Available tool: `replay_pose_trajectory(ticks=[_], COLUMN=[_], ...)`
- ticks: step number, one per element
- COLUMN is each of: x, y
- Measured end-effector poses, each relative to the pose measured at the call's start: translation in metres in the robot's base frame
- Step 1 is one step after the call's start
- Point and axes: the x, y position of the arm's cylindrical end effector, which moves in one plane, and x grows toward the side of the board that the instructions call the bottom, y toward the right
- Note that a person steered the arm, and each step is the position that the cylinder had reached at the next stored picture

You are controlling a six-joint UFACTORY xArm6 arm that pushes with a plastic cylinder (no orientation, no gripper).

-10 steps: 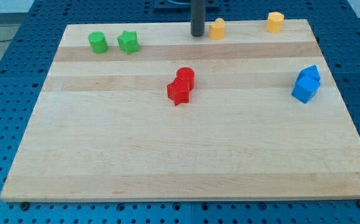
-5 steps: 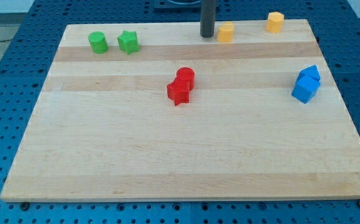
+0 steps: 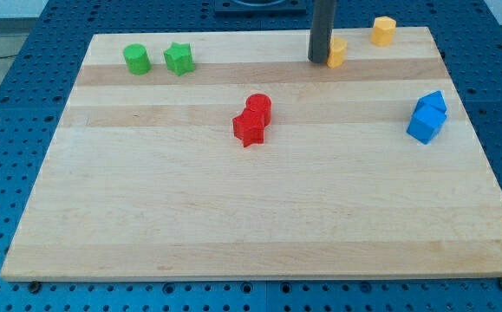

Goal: Push the yellow heart towards the yellow hexagon

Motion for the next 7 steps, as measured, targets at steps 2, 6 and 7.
replay_pose_trajectory(ticks=[2, 6, 7], x=[0.003, -0.001, -0.011], y=[0.03, 0.072, 0.082])
